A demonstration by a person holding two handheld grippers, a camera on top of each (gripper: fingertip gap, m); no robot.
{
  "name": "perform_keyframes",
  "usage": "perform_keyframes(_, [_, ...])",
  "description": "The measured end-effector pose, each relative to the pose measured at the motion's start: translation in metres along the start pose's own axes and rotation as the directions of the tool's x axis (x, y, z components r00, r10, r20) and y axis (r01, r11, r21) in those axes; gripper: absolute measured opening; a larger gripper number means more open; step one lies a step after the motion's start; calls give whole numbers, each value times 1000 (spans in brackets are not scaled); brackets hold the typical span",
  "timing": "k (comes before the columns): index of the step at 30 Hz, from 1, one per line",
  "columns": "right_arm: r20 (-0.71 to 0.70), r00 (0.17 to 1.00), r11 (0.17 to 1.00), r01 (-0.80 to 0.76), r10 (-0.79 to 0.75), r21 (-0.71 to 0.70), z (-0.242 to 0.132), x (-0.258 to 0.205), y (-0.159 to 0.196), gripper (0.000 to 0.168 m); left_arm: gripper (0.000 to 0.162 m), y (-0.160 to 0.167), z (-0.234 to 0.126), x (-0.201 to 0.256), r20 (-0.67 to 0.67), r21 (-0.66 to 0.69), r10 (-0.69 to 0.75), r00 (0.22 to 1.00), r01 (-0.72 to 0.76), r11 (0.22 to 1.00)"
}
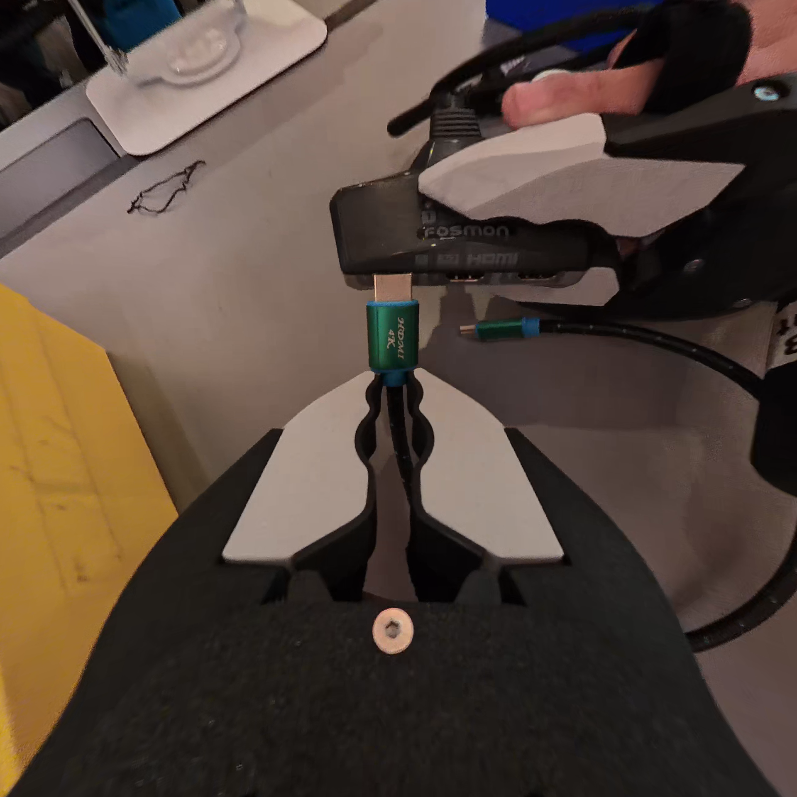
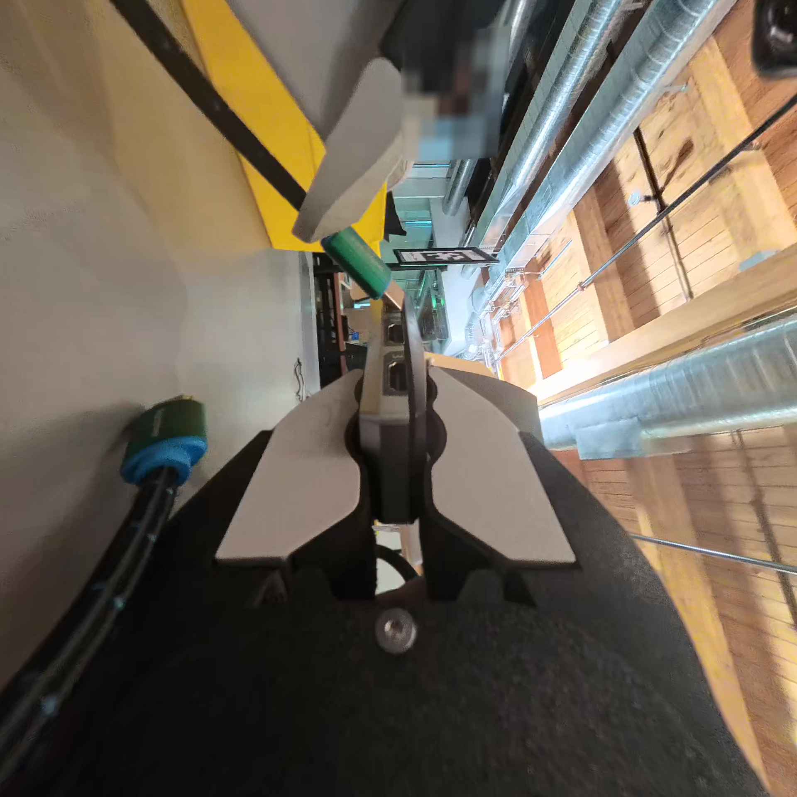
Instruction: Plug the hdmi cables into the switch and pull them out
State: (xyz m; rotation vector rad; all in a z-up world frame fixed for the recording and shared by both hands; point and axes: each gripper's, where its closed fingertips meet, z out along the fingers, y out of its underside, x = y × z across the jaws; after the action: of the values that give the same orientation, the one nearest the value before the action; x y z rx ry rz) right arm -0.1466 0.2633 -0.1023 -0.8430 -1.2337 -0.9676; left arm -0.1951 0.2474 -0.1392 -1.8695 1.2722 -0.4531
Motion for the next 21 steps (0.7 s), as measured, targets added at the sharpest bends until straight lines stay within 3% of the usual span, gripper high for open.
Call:
perform_keyframes(4, [39, 991, 992, -125, 124, 12, 0, 0, -1, 23, 10, -1, -4, 3, -55, -6, -54, 997, 54, 999])
perform_keyframes(7, [15, 1000, 1000, 17, -18, 19, 0, -4, -5, 23, 10, 9, -9, 8, -100, -141, -154, 983, 139, 980])
perform_keyframes(9, [16, 999, 999, 39, -40, 33, -1, -6, -7, 23, 10, 20, -10, 21, -153, -227, -127, 980, 90, 970])
perform_keyframes(13, [16, 995, 995, -97, 97, -7, 0, 2, 7, 23, 10, 53, -2, 44, -186, -374, -24, 982, -48, 926])
perform_keyframes(16, [-14, 980, 979, -201, 201, -41, 0, 10, 22, 23, 10, 57, 4, 48, -161, -346, 37, 986, -91, 934])
perform_keyframes(19, [-43, 951, 950, -309, 307, -52, 0, 19, 32, 23, 11, 46, -2, 51, -150, -224, 71, 986, -104, 969])
perform_keyframes(21, [-49, 937, 936, -348, 345, -52, 0, 21, 34, 23, 19, 39, -9, 48, -121, -151, 80, 989, -98, 984])
